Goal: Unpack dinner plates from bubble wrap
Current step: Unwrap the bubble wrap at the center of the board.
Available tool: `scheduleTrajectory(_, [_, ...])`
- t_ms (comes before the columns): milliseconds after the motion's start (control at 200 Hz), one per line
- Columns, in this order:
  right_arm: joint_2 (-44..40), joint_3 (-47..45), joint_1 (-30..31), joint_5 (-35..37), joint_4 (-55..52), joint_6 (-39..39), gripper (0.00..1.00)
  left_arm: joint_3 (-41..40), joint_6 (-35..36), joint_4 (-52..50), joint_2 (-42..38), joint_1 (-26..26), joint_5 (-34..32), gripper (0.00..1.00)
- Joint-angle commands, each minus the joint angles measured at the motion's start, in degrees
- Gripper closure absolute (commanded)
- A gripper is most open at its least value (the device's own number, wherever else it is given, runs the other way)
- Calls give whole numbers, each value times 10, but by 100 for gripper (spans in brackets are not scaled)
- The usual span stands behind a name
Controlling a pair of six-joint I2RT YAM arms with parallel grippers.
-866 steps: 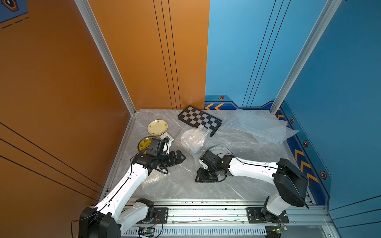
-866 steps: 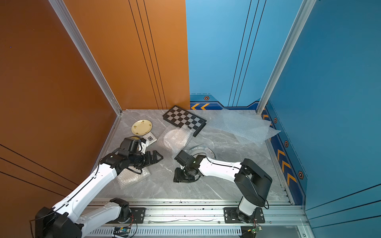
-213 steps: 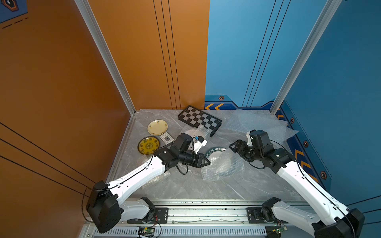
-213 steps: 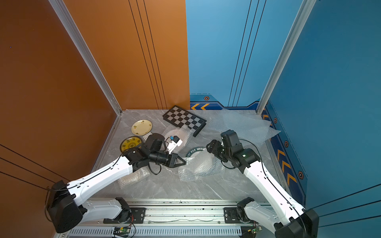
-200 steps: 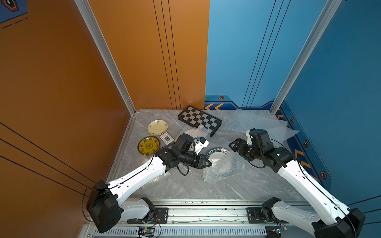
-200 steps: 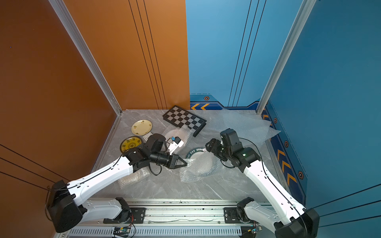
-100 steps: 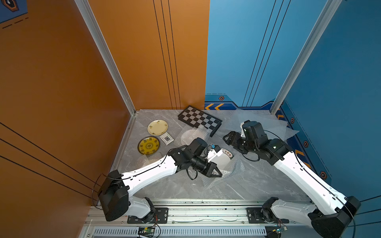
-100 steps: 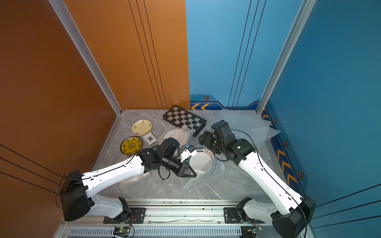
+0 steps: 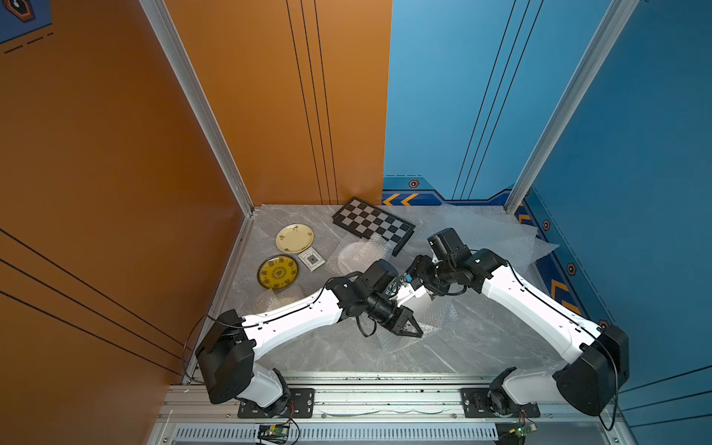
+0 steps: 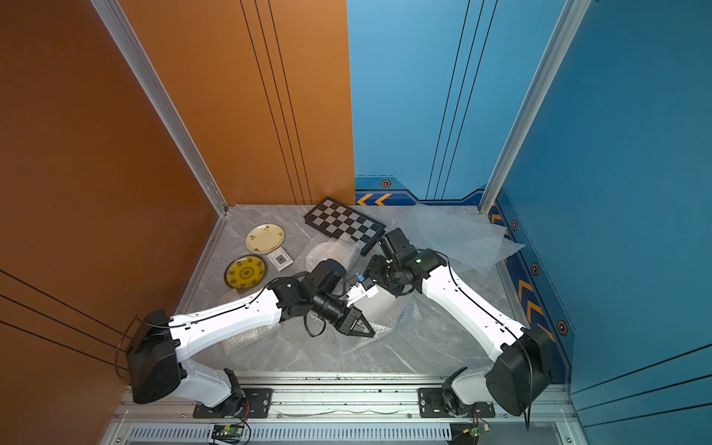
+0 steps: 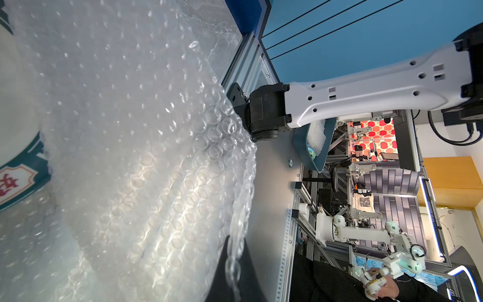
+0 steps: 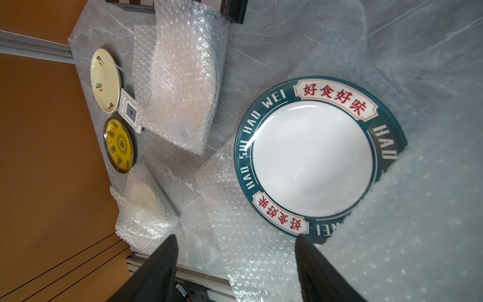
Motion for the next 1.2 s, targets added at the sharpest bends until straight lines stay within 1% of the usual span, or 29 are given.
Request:
scheduleTrajectory(0, [-33, 49, 0, 67, -98, -5, 26, 16, 6, 4, 8, -8, 14, 98])
scheduleTrajectory(85, [-45, 98, -5, 140, -227, -2, 23, 18, 6, 4, 7, -7, 12, 98])
scheduleTrajectory(140, [-62, 103, -6, 161, -282, 6, 23, 18, 6, 4, 7, -7, 12, 98])
scheduleTrajectory(210, [-92, 80, -14, 146, -314, 26, 23, 19, 5, 4, 7, -7, 12, 98])
scheduleTrajectory(295, [-137, 35, -20, 118, -326, 55, 23, 21, 5, 5, 8, -8, 9, 98])
scheduleTrajectory(390, [-176, 7, -23, 114, -334, 76, 23, 22, 2, 4, 10, -13, 7, 98])
scheduleTrajectory(491, [-188, -24, -25, 97, -321, 82, 23, 23, 0, 6, 10, -18, 4, 98])
scheduleTrajectory(611, [-187, -68, -12, 76, -237, 106, 23, 25, -2, 7, 14, -22, 4, 99])
scheduleTrajectory(706, [-157, -78, -2, 66, -185, 108, 23, 23, -3, 7, 12, -22, -1, 99])
scheduleTrajectory(821, [-114, -77, 20, 65, -148, 108, 24, 20, -6, 13, 10, -23, -6, 99])
scheduleTrajectory(871, [-103, -82, 28, 66, -138, 109, 26, 19, -7, 13, 9, -23, -9, 100])
scheduleTrajectory(896, [-99, -86, 32, 68, -133, 111, 29, 18, -7, 14, 8, -23, -11, 100])
scheduleTrajectory(931, [-99, -95, 38, 72, -127, 116, 34, 16, -7, 15, 6, -21, -13, 100])
scheduleTrajectory(961, [-102, -103, 40, 73, -124, 120, 40, 12, -10, 16, 5, -20, -15, 100])
scheduleTrajectory(991, [-106, -112, 41, 73, -120, 123, 49, 8, -11, 18, 3, -18, -17, 100])
scheduleTrajectory(996, [-106, -112, 41, 73, -120, 123, 49, 8, -12, 18, 2, -18, -18, 100])
scheduleTrajectory(1001, [-108, -115, 41, 73, -119, 124, 53, 7, -12, 19, 2, -17, -19, 100])
scheduleTrajectory(1011, [-111, -118, 41, 73, -118, 125, 57, 5, -13, 19, 1, -16, -20, 100])
scheduleTrajectory(1016, [-111, -118, 41, 73, -118, 125, 57, 4, -13, 19, 1, -16, -21, 100])
scheduleTrajectory(1021, [-113, -121, 40, 74, -117, 125, 61, 3, -14, 20, 1, -16, -21, 100])
scheduleTrajectory(1026, [-113, -121, 40, 74, -117, 125, 61, 3, -14, 20, 0, -16, -22, 100])
scheduleTrajectory(1091, [-133, -139, 40, 79, -116, 129, 85, -7, -21, 27, -5, -12, -27, 99])
scheduleTrajectory(1121, [-144, -147, 38, 81, -115, 130, 95, -11, -24, 29, -7, -9, -29, 94])
scheduleTrajectory(1141, [-151, -151, 36, 82, -116, 130, 100, -13, -26, 30, -8, -9, -32, 89])
scheduleTrajectory(1196, [-172, -167, 31, 81, -115, 133, 100, -18, -31, 30, -15, -5, -43, 67])
